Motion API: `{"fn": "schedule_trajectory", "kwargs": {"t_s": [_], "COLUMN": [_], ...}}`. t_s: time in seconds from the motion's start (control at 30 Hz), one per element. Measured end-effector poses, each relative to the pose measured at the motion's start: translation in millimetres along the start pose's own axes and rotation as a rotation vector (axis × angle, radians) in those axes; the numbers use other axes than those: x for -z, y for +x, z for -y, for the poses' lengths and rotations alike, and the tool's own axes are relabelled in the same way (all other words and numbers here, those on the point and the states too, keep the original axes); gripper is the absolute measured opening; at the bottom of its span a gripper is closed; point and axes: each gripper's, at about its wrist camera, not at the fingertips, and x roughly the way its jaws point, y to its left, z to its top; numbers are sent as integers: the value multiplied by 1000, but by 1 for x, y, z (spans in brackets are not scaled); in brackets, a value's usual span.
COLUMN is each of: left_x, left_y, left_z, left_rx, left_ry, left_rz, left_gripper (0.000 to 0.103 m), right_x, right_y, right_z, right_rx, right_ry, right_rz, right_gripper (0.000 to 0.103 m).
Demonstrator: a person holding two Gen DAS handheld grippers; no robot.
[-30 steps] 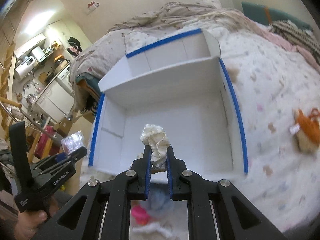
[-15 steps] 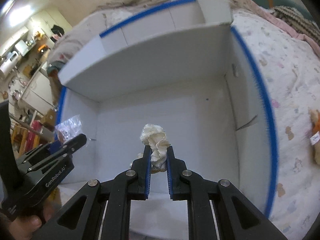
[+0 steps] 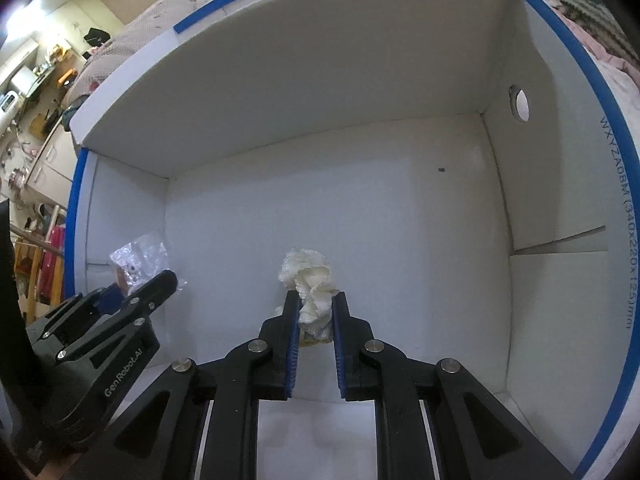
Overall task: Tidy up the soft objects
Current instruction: 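Carry the bag and cloth into the box and open both grippers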
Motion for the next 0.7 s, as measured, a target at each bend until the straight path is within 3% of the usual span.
{"fn": "schedule_trajectory", "kwargs": {"t_s": [0.13, 0.23, 0.27, 0.3, 0.4, 0.5, 0.57, 0.7], "left_x": [1, 1, 0, 0, 1, 3, 4, 4], "left_y": [-4, -8, -11, -12, -18, -27, -35, -52], "left_z": [2, 3, -1, -2, -7, -8, -9, -11], "left_rx": [-1, 7, 9, 15, 42, 30, 20, 25], "left_ry": [9, -7, -10, -14, -23, -25, -25, -26], "left_rz": [15, 13, 13, 13, 16, 27, 49, 73], "left_gripper": [25, 25, 25, 25, 31, 58, 66, 67], "right_x": [-1, -3, -3, -3, -3, -3, -1, 0], "right_y": [-11, -21, -24, -28, -36, -42, -46, -57], "right_z": [-2, -1, 0, 1, 0, -2, -3, -3], "right_rx": [-16, -25, -32, -40, -61, -84, -85, -96], "right_ry": [8, 18, 26, 34, 40, 43, 43, 44], "right_rz": [34, 59, 65, 73, 97, 112, 125, 150], "right_gripper": [23, 40, 59, 70, 72, 77, 77, 84]}}
